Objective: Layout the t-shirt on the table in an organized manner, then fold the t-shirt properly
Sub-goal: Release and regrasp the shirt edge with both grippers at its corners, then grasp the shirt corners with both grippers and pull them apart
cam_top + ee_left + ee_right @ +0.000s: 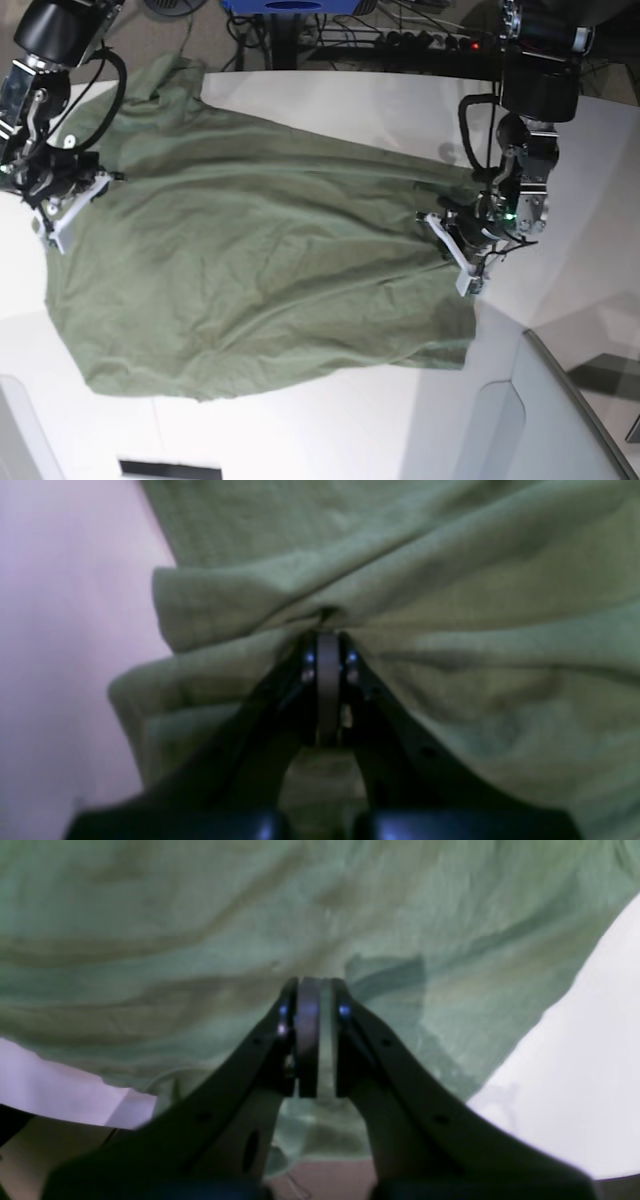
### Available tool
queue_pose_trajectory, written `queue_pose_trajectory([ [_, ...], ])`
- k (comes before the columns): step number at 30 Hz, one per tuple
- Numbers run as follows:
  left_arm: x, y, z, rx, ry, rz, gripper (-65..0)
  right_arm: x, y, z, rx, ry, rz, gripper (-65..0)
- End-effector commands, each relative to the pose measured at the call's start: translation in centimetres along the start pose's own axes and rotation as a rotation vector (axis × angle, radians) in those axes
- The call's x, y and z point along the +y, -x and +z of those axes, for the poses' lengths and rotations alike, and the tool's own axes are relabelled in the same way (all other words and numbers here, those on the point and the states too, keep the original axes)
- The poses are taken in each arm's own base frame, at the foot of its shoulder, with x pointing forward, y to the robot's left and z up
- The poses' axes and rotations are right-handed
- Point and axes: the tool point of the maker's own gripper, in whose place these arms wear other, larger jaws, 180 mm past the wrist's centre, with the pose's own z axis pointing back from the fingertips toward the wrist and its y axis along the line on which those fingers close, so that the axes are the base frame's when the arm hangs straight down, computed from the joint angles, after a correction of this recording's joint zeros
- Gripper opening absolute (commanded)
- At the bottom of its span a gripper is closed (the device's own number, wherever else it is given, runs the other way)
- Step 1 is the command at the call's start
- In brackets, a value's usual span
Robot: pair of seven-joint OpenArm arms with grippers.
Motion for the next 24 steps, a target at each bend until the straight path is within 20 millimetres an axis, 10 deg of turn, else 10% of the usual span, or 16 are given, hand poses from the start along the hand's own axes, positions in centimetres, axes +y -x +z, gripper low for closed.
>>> queue_pose_trajectory([
  [1,0.2,-1.7,0.9,-0.054,-0.004,-0.018,-65.0,-0.6,-1.8,1.2,-0.062,0.025,0.02,-61.4],
  [9,2.0,0.4,7.8,-0.096,-0.084,0.041,-65.0,-1.6,-0.7,5.5,-0.177,0.071,-0.028,-59.7],
  [13,6.6,5.3,10.9,-0.082,-0.196,0.23,-65.0,-2.7,1.2,6.7,-0.24,-0.008,-0.176,-39.2],
  [16,8.3,8.3,13.0,-0.106,-0.179,0.371,-36.4,-3.1,2.4,7.7,-0.28,-0.063,-0.253,-20.1],
  [19,8.0,9.4,13.7,-0.14,-0.107,0.448,-14.3,-3.1,2.9,8.3,-0.303,-0.098,-0.285,-15.6],
  [24,7.3,10.7,12.6,-0.188,-0.029,0.503,-5.9,-3.1,3.1,8.3,-0.305,-0.1,-0.287,-15.6],
])
